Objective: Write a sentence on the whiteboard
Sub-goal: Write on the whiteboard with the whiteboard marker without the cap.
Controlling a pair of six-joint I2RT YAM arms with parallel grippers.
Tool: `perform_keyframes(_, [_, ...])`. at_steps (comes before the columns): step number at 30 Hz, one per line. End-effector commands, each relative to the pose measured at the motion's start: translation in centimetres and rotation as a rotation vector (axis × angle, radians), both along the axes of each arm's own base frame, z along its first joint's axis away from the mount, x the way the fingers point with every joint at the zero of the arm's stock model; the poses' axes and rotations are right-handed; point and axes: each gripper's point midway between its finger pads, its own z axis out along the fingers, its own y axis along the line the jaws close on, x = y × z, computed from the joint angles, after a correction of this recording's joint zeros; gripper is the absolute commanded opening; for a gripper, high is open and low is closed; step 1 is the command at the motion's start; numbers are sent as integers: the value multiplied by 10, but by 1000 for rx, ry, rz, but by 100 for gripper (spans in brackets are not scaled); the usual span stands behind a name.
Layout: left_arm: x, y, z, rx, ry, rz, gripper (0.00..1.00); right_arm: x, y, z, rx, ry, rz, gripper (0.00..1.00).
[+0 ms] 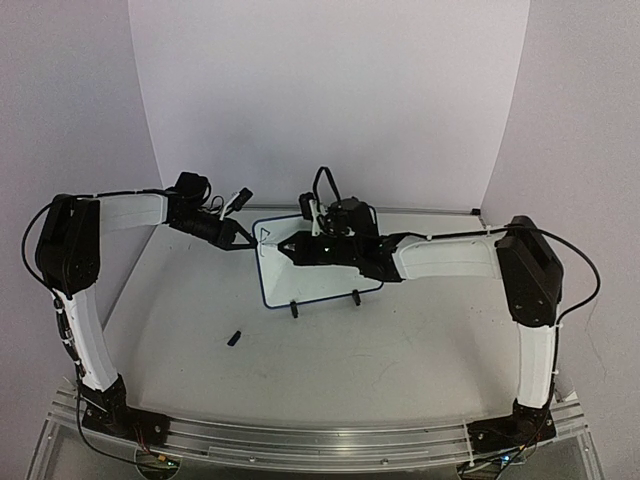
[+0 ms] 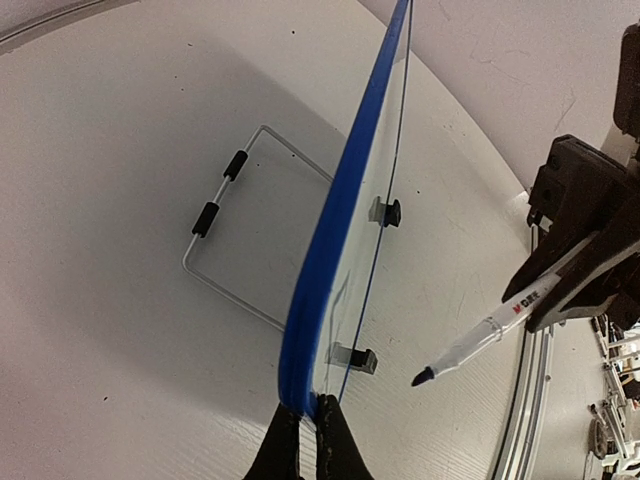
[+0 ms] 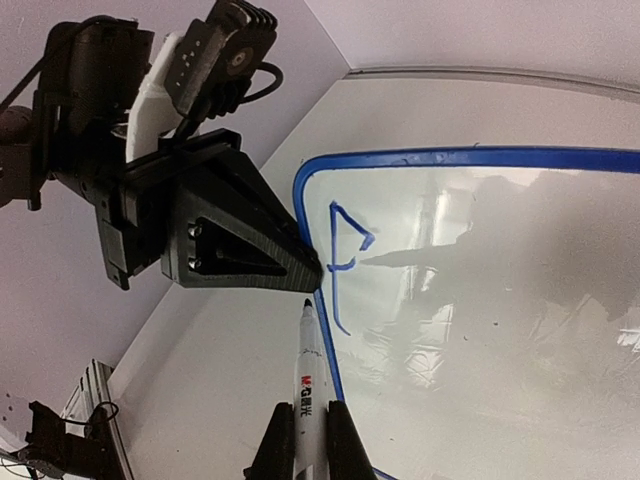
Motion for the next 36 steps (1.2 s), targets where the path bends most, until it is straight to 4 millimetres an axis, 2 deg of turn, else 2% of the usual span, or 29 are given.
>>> perform_keyframes(1, [2, 1, 18, 30, -84, -5, 0, -12, -14, 76, 122, -122, 10, 0])
perform_keyframes(6, [2, 1, 17, 33, -83, -3, 0, -2, -27, 56, 48, -98, -73, 0])
perform_keyframes(14, [1, 2, 19, 37, -89, -1, 0, 2, -25, 39, 31, -72, -58, 0])
perform_keyframes(31, [1, 2, 18, 49, -97, 0, 0, 20, -14, 29, 48, -48, -28, 0])
perform_keyframes(36, [1, 3, 16, 54, -94, 0, 0, 26, -17, 26, 47, -40, -44, 0])
